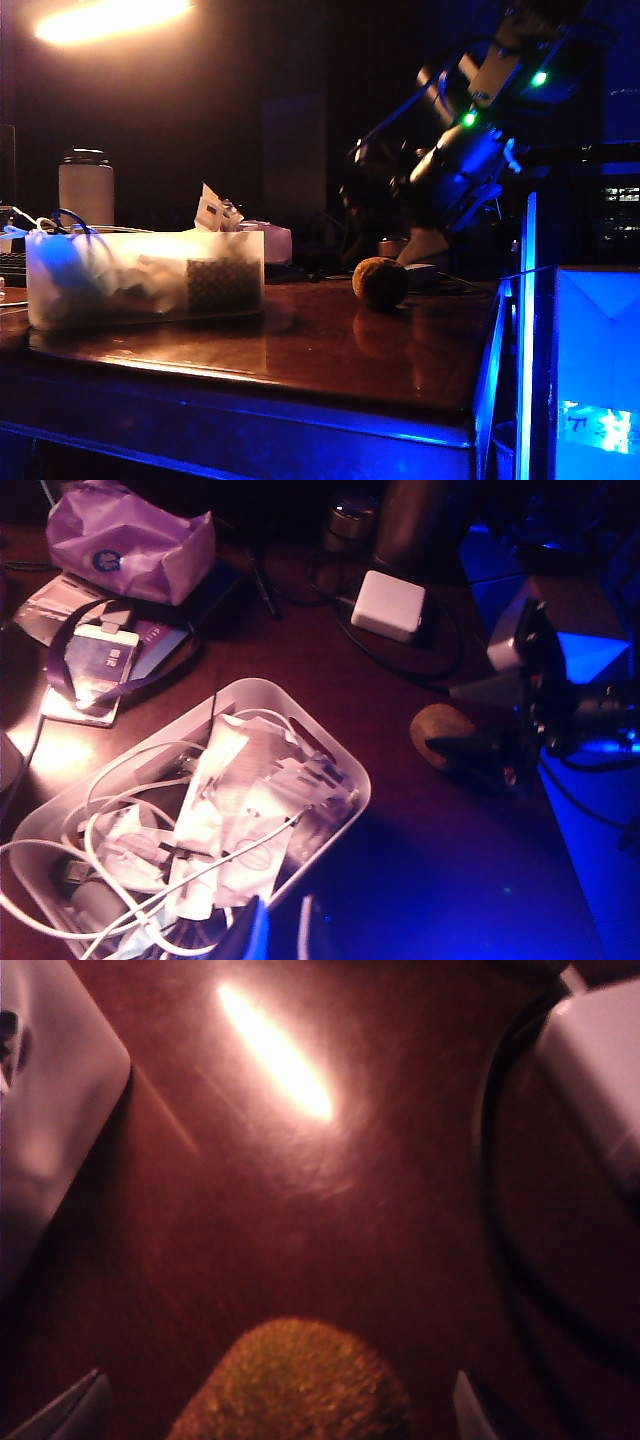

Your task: Pick up the kiwi and place it into the translucent box.

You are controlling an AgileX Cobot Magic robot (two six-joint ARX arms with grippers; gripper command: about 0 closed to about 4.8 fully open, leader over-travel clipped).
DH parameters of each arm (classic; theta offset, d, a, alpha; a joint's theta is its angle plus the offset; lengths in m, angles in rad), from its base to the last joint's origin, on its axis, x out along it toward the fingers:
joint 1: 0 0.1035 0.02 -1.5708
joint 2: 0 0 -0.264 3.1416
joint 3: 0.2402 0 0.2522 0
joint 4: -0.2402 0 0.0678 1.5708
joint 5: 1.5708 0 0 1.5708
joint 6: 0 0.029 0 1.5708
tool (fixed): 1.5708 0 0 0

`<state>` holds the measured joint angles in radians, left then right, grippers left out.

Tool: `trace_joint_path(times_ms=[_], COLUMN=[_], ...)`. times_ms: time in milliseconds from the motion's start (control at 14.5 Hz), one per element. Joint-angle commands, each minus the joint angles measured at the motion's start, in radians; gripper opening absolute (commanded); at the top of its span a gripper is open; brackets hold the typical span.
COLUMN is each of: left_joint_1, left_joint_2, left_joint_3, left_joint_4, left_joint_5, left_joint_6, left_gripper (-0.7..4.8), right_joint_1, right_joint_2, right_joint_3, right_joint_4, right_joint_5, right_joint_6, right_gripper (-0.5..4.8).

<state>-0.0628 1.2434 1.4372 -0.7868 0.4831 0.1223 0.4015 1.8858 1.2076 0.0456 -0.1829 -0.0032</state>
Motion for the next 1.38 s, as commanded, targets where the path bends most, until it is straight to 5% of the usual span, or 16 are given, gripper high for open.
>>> trace_joint_path(times_ms=[69,481,688,757,1100,1376], left_joint_1=[0.0,0.0,0.0,0.0,0.0,-0.003], left_joint_2=[-0.003,-0.003,-0.003,-0.003,-0.003,-0.003], left_joint_3=[0.006,0.006,0.006,0.006,0.006,0.006], left_joint_4=[0.011,0.011,0.01,0.01,0.011,0.011], left_joint_5=[0.004,0.004,0.004,0.004,0.004,0.011], left_joint_6=[-0.001,-0.001,-0.002,-0.003,-0.003,-0.002], left_gripper=[0.62,0.62,0.62,0.62,0.62,0.62], right_joint_1=[0.009,0.012,0.012,0.012,0.012,0.014], right_joint_2=[0.025,0.036,0.035,0.035,0.006,-0.016], right_joint_3=[0.012,0.012,0.012,0.012,0.038,0.257], right_joint_4=[0.011,-0.005,-0.013,-0.012,-0.019,-0.103], right_joint_5=[-0.002,0.006,0.007,0.007,0.005,-0.081], right_joint_6=[0.007,0.006,0.003,0.003,0.002,0.003], right_gripper=[4.79,4.79,3.27,3.13,3.14,3.15])
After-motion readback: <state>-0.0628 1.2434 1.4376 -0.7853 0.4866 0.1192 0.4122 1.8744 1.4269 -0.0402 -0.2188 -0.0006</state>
